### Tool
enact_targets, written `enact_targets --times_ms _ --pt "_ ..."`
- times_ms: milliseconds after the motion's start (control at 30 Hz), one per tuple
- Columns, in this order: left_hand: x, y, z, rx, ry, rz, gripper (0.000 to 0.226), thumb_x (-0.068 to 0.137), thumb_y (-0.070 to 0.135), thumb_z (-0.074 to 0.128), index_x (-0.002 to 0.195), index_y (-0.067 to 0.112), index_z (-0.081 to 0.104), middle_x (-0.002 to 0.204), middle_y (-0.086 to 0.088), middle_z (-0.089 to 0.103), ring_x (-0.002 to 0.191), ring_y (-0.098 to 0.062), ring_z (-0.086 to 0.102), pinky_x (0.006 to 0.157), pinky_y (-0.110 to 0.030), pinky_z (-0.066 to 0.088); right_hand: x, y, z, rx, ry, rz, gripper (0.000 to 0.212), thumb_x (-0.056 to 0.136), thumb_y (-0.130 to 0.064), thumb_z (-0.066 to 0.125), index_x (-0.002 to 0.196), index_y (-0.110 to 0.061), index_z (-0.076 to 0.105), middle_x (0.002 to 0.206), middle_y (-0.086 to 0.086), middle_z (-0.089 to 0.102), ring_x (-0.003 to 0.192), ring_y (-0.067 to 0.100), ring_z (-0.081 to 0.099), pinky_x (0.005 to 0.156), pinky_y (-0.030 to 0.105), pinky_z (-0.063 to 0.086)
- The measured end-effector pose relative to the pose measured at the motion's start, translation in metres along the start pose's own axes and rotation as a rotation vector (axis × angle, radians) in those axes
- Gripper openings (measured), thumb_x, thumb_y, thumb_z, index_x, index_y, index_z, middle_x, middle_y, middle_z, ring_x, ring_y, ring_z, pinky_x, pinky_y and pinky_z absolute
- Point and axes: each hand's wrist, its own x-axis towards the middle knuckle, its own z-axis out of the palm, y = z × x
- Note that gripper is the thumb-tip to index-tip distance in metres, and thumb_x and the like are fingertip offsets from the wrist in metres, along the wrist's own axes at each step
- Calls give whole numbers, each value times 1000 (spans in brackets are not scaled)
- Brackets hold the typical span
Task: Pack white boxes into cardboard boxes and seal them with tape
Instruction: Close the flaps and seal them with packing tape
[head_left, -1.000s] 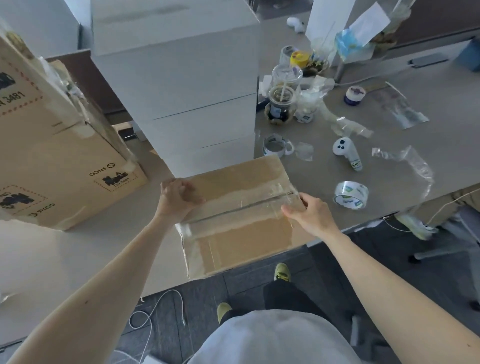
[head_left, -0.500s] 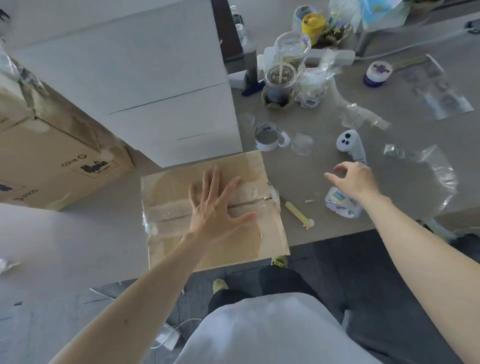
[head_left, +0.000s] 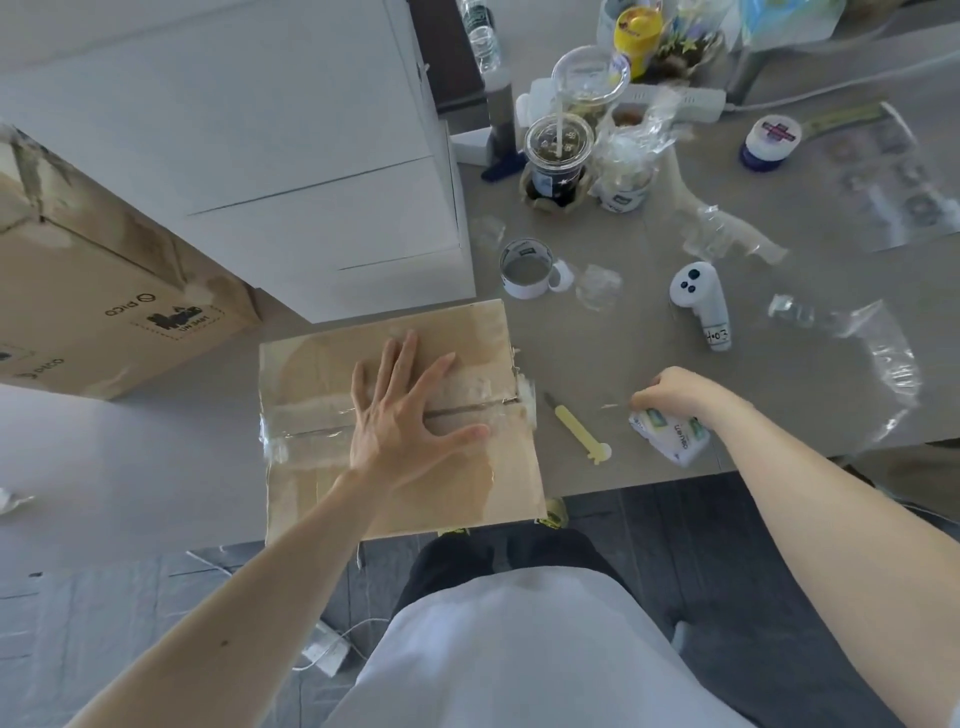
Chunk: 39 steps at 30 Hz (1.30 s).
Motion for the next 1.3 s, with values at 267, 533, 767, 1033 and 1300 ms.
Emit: enact_targets --times_ms 267,533,767,1033,1300 --pt "0 -1 0 -44 -10 1 95 69 95 44 149 47 27 167 5 -1 153 -16 -11 120 -54 -11 -49 -18 -7 237 163 -156 27 82 -28 62 88 -3 72 57 5 51 59 19 43 60 30 35" --pt "9 36 -40 -862 -129 -76 90 69 86 50 142 34 44 147 10 47 131 -10 48 113 -49 37 -176 -81 -39 349 -21 -616 11 82 -21 67 90 -23 73 92 19 71 79 28 64 73 35 45" --pt "9 17 -78 -1415 -617 19 47 95 49 50 115 11 68 112 -8 70 102 -25 66 101 -42 48 -199 -147 -12 320 -238 -814 23 80 -19 63 102 -16 70 92 16 72 84 36 69 71 37 53" --pt "-16 -51 -95 -1264 -102 -195 18 87 11 73 70 12 71 61 -9 67 51 -15 61 58 -27 53 -182 -199 31 57 -135 -752 40 88 -41 68 126 -33 61 108 -10 71 99 7 66 83 21 47" --pt "-41 -159 -98 -1055 29 -400 22 87 12 75 65 13 74 61 -10 68 49 -20 59 63 -40 48 -154 -242 83 -297 235 -749 47 79 -64 64 95 -20 72 92 -8 71 86 12 65 77 32 51"
